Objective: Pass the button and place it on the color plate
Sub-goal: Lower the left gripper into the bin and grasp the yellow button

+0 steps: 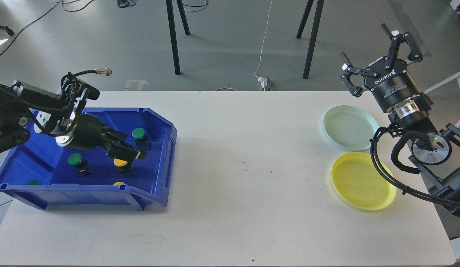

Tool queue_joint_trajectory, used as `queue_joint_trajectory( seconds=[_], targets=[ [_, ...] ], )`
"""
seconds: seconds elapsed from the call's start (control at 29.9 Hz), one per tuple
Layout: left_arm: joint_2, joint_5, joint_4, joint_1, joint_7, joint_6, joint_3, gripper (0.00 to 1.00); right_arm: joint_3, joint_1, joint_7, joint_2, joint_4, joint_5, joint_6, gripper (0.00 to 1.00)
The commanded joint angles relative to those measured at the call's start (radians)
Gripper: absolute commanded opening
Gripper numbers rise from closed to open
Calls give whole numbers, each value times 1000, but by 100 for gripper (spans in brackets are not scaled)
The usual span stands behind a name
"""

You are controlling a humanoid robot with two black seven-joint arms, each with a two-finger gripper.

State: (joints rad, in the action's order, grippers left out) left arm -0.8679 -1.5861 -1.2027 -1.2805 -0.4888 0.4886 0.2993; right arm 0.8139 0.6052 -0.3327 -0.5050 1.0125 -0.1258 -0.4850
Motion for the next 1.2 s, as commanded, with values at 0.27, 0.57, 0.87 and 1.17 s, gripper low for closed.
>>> queue_joint_trajectory(
  seconds=[0.27, 0.57, 0.87, 1.17],
  targets=[
    [145, -21, 219, 49, 0, 0, 49, 99, 8, -18, 0, -13, 1, 0, -1, 99],
    [171, -23, 282, 102, 0, 0, 49, 99, 8, -18, 0, -13, 3, 0, -3, 99],
    [173, -23, 295, 110, 0, 0, 49, 99, 8, -24, 0, -13, 3, -2, -3, 99],
    [185, -23, 316, 121, 0, 0, 47, 99, 10, -38, -2, -13, 17, -2, -4, 99]
  ],
)
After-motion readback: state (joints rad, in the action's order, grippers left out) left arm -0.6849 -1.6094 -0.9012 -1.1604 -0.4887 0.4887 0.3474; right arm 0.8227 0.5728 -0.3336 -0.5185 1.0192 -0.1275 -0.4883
